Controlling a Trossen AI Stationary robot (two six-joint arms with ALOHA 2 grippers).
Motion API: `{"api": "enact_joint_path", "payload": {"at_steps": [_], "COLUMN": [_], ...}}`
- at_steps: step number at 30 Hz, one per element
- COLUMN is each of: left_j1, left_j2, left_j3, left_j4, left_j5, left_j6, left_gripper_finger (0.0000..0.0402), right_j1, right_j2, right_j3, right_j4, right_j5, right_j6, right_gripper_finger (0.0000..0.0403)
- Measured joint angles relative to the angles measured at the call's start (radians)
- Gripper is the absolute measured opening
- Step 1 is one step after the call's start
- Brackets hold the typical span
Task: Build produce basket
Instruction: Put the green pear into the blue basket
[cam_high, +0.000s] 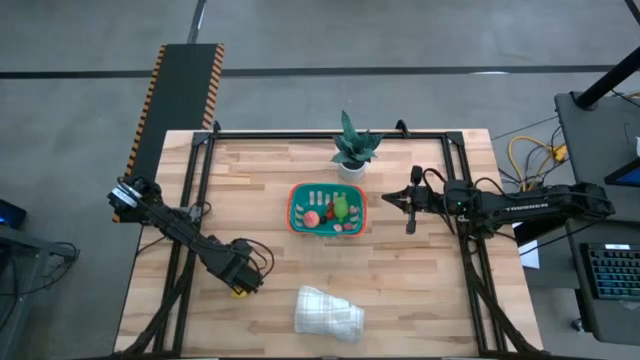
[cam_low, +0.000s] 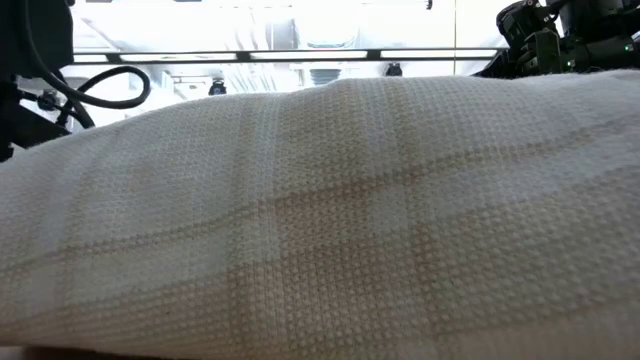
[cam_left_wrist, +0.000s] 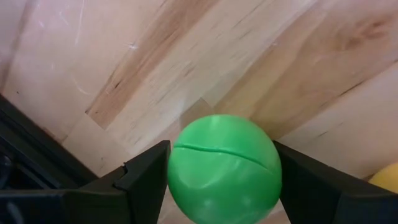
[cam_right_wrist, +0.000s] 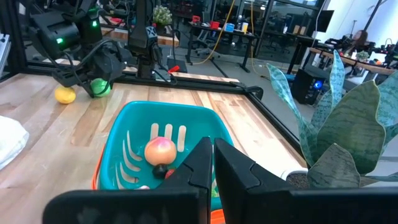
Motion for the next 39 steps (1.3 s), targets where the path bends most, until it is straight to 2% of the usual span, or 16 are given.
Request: {"api": "enact_joint_path", "payload": {"at_steps": [5, 12, 20, 31, 34, 39], "left_j1": [0.0, 0.0, 0.0, 0.0, 0.0, -0.001], "left_j2": [-0.004, -0.005, -0.004, -0.045, -0.076, -0.145], "left_j3": [0.002, 0.001, 0.003, 0.003, 0.003, 0.011], "left_j4": [-0.002, -0.005, -0.012, -0.03, -0.029, -0.025], "left_j5": [-0.003, -0.002, 0.002, 0.027, 0.006, -0.1], "left_j6": [0.018, 0.025, 0.049, 0.077, 0.077, 0.104], "left_gripper_finger": [0.0244, 0.0198, 0.0213, 0.02, 0.0202, 0.0203], "right_j1": [0.0, 0.0, 0.0, 0.0, 0.0, 0.0], "right_j2": [0.0, 0.0, 0.0, 0.0, 0.0, 0.0], "right_j3": [0.0, 0.0, 0.0, 0.0, 0.0, 0.0], "right_j4": [0.0, 0.0, 0.0, 0.0, 0.0, 0.001], "right_j5": [0.0, 0.0, 0.0, 0.0, 0.0, 0.0], "right_j6": [0.0, 0.0, 0.0, 0.0, -0.001, 0.0], "right_gripper_finger": [0.0009, 0.0009, 0.0009, 0.0009, 0.0009, 0.0009]}}
